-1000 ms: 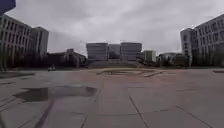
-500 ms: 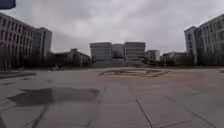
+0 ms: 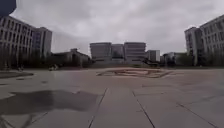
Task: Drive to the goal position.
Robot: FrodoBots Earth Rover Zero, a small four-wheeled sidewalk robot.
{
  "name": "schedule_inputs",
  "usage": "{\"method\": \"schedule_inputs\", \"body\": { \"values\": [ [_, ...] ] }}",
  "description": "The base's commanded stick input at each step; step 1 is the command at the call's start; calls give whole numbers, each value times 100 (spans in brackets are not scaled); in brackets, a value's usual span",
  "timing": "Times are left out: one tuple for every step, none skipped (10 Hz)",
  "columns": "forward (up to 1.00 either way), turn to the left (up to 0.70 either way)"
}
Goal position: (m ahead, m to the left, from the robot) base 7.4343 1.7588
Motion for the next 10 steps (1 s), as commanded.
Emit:
{"method": "schedule_inputs", "body": {
  "values": [
    [70, 0],
    [70, 0],
    [70, 0],
    [70, 35],
    [70, 35],
    [70, 35],
    [70, 35],
    [70, 34],
    [70, 33],
    [70, 0]
  ]
}}
